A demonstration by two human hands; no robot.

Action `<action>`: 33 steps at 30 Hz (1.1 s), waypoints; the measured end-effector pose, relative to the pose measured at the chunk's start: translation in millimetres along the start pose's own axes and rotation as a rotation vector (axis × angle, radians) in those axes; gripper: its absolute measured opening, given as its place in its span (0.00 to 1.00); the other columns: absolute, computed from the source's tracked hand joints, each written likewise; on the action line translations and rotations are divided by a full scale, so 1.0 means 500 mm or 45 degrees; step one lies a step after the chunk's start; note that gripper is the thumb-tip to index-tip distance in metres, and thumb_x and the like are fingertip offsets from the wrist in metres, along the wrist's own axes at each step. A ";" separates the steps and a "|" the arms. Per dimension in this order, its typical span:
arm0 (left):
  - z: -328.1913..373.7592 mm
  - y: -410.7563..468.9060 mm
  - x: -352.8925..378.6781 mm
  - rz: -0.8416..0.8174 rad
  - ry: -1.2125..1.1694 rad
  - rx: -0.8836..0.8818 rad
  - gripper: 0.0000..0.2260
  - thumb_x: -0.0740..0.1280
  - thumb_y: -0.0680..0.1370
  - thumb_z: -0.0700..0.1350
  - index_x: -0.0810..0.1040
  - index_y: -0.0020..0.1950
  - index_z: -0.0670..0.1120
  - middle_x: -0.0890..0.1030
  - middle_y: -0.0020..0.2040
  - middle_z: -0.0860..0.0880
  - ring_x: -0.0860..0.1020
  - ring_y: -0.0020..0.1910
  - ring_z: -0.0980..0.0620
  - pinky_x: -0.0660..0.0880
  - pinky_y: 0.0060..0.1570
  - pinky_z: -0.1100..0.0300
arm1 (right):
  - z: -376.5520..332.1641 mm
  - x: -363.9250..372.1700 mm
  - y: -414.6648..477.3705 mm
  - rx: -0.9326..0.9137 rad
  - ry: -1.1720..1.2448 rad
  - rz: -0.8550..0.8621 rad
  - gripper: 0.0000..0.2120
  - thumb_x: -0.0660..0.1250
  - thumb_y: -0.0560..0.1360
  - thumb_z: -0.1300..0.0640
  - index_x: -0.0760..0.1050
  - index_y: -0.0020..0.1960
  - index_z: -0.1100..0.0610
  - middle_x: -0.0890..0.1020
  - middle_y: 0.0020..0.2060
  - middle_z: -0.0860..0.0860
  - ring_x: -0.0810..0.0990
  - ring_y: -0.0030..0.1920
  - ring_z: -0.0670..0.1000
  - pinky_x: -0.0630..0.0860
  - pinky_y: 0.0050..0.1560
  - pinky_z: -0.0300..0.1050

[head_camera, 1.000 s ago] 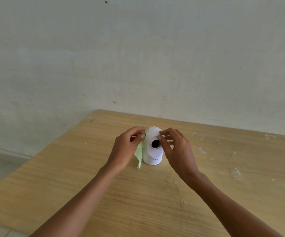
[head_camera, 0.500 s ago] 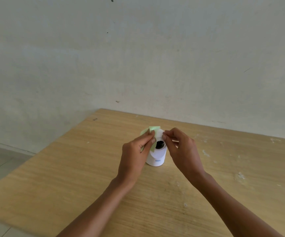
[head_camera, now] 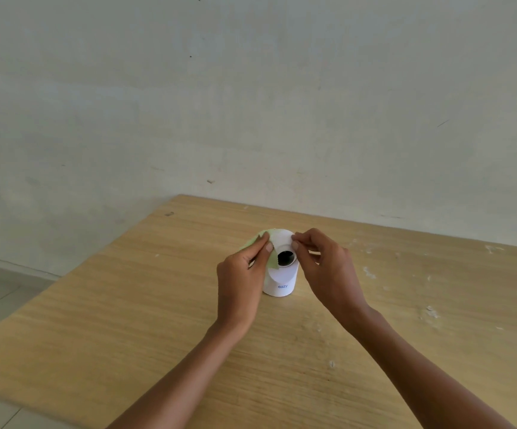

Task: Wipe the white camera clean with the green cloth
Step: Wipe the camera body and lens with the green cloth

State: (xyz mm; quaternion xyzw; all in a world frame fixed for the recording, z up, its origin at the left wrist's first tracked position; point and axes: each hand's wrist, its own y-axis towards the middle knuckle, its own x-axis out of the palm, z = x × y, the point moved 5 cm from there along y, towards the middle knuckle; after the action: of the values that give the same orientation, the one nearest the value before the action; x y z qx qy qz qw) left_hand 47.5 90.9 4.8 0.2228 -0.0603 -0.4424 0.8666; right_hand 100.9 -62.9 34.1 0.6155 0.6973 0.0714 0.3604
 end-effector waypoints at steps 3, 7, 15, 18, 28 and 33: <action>-0.032 -0.017 -0.008 -0.019 -0.022 -0.126 0.11 0.69 0.81 0.46 0.85 0.62 0.50 0.83 0.38 0.67 0.78 0.39 0.65 0.77 0.44 0.65 | 0.001 0.001 0.001 0.023 0.012 -0.003 0.04 0.66 0.80 0.60 0.80 0.50 0.56 0.84 0.47 0.41 0.81 0.50 0.38 0.72 0.46 0.23; -0.033 -0.020 -0.013 -0.050 0.006 -0.128 0.11 0.69 0.81 0.46 0.84 0.62 0.51 0.81 0.39 0.64 0.76 0.40 0.64 0.80 0.50 0.57 | 0.004 -0.001 -0.003 0.036 -0.063 -0.014 0.10 0.62 0.78 0.65 0.80 0.52 0.55 0.84 0.49 0.43 0.81 0.49 0.41 0.73 0.43 0.27; 0.048 0.033 0.022 -0.236 0.254 0.278 0.12 0.70 0.80 0.41 0.84 0.63 0.45 0.83 0.62 0.55 0.75 0.57 0.76 0.69 0.59 0.79 | 0.003 -0.005 -0.004 0.101 -0.048 -0.071 0.22 0.54 0.72 0.74 0.80 0.53 0.57 0.83 0.50 0.41 0.77 0.51 0.26 0.71 0.48 0.23; 0.038 0.021 0.011 -0.144 0.248 0.278 0.13 0.70 0.80 0.42 0.83 0.64 0.46 0.83 0.61 0.57 0.79 0.57 0.70 0.72 0.51 0.78 | 0.003 -0.004 -0.006 0.107 -0.054 -0.080 0.23 0.54 0.72 0.74 0.80 0.55 0.56 0.84 0.52 0.42 0.78 0.52 0.29 0.71 0.47 0.22; -0.050 -0.020 -0.031 -0.203 0.222 -0.196 0.09 0.74 0.77 0.44 0.87 0.56 0.45 0.85 0.43 0.58 0.82 0.43 0.63 0.77 0.45 0.73 | 0.002 -0.003 -0.012 0.117 -0.086 -0.093 0.24 0.54 0.73 0.73 0.78 0.59 0.55 0.82 0.58 0.44 0.77 0.58 0.39 0.70 0.49 0.21; -0.056 -0.040 -0.029 -0.315 0.267 -0.228 0.07 0.76 0.75 0.43 0.88 0.53 0.47 0.88 0.46 0.54 0.83 0.44 0.64 0.73 0.42 0.78 | 0.009 -0.004 -0.020 0.084 -0.135 -0.140 0.26 0.54 0.74 0.72 0.76 0.64 0.53 0.80 0.64 0.46 0.80 0.58 0.45 0.73 0.49 0.25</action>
State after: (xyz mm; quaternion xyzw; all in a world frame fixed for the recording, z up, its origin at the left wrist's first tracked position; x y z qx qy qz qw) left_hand 32.5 101.5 -27.5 0.1955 0.0978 -0.5237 0.8234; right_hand 95.3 -68.4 26.3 0.5908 0.7118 -0.0042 0.3798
